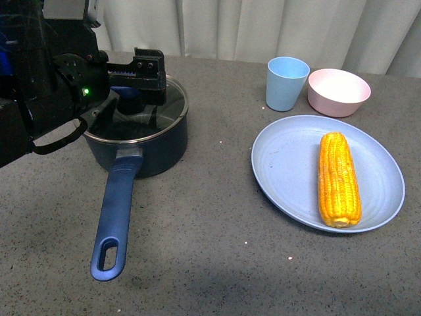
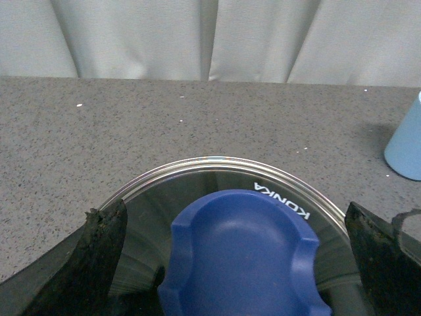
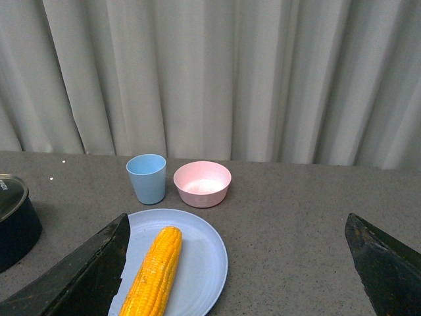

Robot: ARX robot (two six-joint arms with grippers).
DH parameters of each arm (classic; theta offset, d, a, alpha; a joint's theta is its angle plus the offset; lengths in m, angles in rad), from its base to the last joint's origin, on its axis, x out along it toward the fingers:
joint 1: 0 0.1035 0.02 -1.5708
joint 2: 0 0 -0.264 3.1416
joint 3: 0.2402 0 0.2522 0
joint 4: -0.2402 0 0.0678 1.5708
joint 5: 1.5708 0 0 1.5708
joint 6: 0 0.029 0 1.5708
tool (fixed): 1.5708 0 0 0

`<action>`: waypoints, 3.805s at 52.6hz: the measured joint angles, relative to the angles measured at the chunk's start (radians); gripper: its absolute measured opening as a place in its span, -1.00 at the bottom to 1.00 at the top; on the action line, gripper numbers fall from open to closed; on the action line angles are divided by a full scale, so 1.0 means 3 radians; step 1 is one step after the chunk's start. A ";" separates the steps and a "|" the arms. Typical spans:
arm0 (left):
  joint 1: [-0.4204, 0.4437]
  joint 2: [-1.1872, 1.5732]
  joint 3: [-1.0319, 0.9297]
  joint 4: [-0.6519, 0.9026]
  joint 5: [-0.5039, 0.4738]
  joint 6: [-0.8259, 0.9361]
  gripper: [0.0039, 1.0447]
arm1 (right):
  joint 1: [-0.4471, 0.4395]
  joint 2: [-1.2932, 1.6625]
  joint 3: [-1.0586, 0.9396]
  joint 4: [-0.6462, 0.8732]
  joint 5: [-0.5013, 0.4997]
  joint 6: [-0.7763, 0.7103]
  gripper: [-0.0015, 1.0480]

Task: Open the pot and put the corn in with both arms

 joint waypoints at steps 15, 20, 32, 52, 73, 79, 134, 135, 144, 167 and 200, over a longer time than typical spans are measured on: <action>0.0020 0.0085 0.0064 0.0003 -0.0031 0.0075 0.76 | 0.0000 0.0000 0.0000 0.0000 0.0000 0.0001 0.82; 0.0019 0.0086 0.0067 0.0003 -0.0014 0.0078 0.48 | 0.0000 0.0000 0.0000 0.0000 0.0000 0.0000 0.82; 0.0001 0.0081 0.0067 0.0003 0.0018 0.0090 0.12 | 0.0000 0.0000 0.0000 0.0000 0.0000 0.0001 0.82; 0.0676 -0.0371 -0.0048 0.0074 0.0039 -0.0005 0.11 | 0.0000 0.0000 0.0000 0.0000 0.0000 0.0000 0.82; 0.1326 0.0294 -0.0042 0.0413 0.0108 -0.0134 0.11 | 0.0000 0.0000 0.0000 0.0000 0.0000 0.0001 0.82; 0.1287 0.0495 0.0011 0.0566 0.0123 -0.0155 0.11 | 0.0000 0.0000 0.0000 0.0000 0.0000 0.0000 0.82; 0.1282 -0.0001 -0.0454 0.0665 -0.0224 0.0057 0.88 | 0.0000 0.0000 0.0000 0.0000 0.0000 0.0001 0.82; 0.1275 -0.0097 -0.0524 0.0682 -0.0238 0.0055 0.88 | 0.0000 0.0000 0.0000 0.0000 0.0000 0.0001 0.82; 0.1167 -0.0858 -0.1189 0.0813 -0.0490 0.0074 0.88 | 0.0000 0.0000 0.0000 0.0000 0.0000 0.0000 0.82; 0.0917 -0.2693 -0.2388 0.0383 0.0303 0.0081 -0.75 | 0.0000 0.0000 0.0000 0.0000 0.0000 0.0000 0.82; 0.0863 -0.4692 -0.2665 -0.1300 0.0292 0.0083 -0.93 | 0.0000 0.0000 0.0000 0.0000 0.0000 0.0001 0.82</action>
